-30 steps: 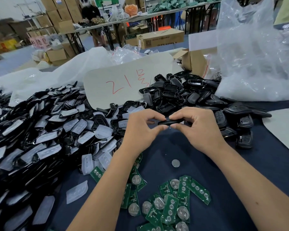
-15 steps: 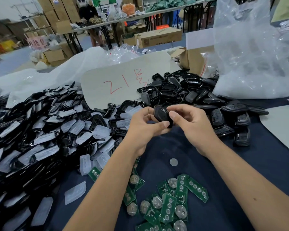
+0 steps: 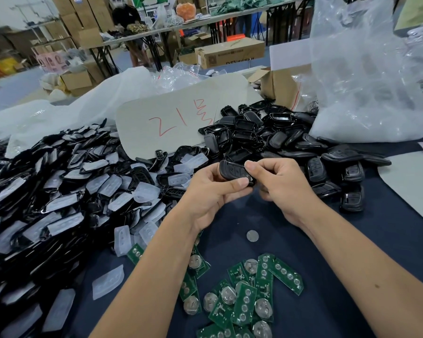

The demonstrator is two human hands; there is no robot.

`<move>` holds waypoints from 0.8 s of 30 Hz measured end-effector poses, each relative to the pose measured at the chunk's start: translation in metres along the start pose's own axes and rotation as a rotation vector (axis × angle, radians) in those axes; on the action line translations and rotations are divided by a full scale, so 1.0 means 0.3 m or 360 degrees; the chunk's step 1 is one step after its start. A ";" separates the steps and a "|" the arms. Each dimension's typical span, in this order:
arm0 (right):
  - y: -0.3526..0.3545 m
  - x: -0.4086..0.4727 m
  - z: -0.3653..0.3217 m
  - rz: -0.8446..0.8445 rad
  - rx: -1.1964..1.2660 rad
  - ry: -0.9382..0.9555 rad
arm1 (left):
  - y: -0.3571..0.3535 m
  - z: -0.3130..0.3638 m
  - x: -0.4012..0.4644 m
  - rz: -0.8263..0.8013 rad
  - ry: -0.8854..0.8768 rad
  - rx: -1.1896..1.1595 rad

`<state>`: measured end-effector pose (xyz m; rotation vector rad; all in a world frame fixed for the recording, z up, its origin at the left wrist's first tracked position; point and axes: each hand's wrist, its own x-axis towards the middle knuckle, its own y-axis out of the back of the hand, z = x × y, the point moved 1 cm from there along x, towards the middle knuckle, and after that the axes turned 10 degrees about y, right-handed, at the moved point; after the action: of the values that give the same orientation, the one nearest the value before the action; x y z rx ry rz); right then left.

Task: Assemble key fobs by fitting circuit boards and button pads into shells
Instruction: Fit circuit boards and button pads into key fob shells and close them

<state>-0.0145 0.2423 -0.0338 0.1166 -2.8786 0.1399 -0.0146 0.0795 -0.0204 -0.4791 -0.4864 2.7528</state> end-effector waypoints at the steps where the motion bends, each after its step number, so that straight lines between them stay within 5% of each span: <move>1: -0.003 -0.002 -0.004 0.0003 0.0006 0.0003 | 0.001 0.000 0.000 0.0002 -0.0003 0.0003; 8: -0.011 -0.011 -0.021 0.0078 0.0044 0.0017 | -0.007 -0.001 -0.003 0.0057 -0.0018 -0.0017; 15: -0.013 -0.006 -0.004 0.0268 0.0081 -0.0032 | -0.040 -0.017 0.016 0.0411 -0.0112 0.0081; 24: 0.023 0.007 -0.013 0.0924 0.0472 -0.0014 | -0.048 -0.021 0.015 0.0425 -0.0066 0.0202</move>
<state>-0.0162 0.2495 -0.0301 -0.6673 -2.7902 0.6696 -0.0129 0.0957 -0.0219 -0.4882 -0.2710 3.0306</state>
